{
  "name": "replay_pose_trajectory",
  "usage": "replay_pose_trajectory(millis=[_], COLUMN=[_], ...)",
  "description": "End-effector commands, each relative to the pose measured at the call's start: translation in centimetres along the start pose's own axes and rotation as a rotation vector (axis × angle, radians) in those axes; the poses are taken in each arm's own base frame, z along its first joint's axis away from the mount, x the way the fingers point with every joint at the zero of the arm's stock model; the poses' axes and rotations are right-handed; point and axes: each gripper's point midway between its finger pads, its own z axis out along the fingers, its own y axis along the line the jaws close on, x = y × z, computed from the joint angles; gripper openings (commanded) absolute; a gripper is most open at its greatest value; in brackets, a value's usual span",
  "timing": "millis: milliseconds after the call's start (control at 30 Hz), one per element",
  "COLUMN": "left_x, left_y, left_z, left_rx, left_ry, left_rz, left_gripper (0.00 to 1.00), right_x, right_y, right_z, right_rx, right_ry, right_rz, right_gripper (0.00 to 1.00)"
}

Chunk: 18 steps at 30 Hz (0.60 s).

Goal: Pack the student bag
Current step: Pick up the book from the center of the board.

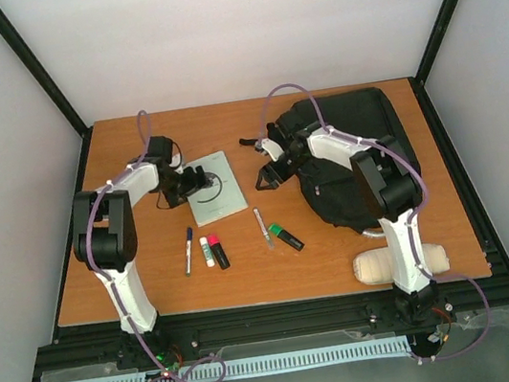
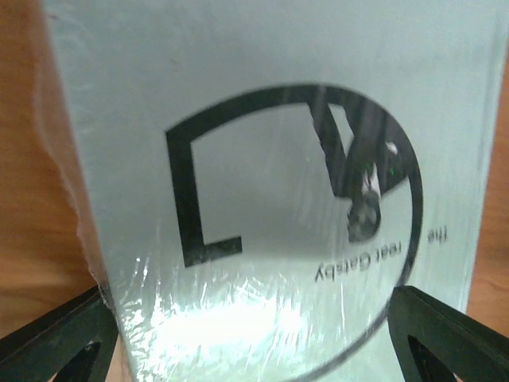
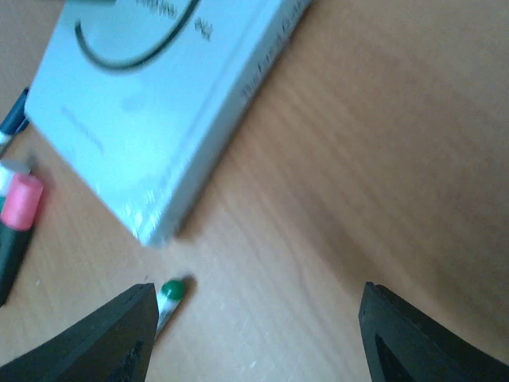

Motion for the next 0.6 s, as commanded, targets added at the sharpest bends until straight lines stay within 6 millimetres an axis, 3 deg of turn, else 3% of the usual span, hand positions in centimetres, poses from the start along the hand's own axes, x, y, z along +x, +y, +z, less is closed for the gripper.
replay_pose_trajectory(millis=[0,167,400,567], left_x=[2.7,3.3,1.6,1.8], left_y=[-1.6,-1.2,0.2,1.5], left_z=[1.1,0.6,-1.6,-0.5], left_rx=[0.099,0.083,0.026,0.059], left_ry=[0.051,0.024,-0.124,-0.12], left_rz=[-0.063,-0.116,-0.201,-0.252], left_gripper=[0.95,0.95,1.0,1.0], right_x=[-1.6,-3.2,-4.5,-5.0], right_y=[-1.2,-2.9,-3.3,-3.2], right_z=[1.1,2.3,3.6,4.2], right_rx=[0.028,0.054,0.011,-0.022], right_ry=[-0.005,-0.01,-0.021,-0.028], right_rz=[-0.011,0.004,0.059,0.084], right_gripper=[0.7,0.7,0.63,0.61])
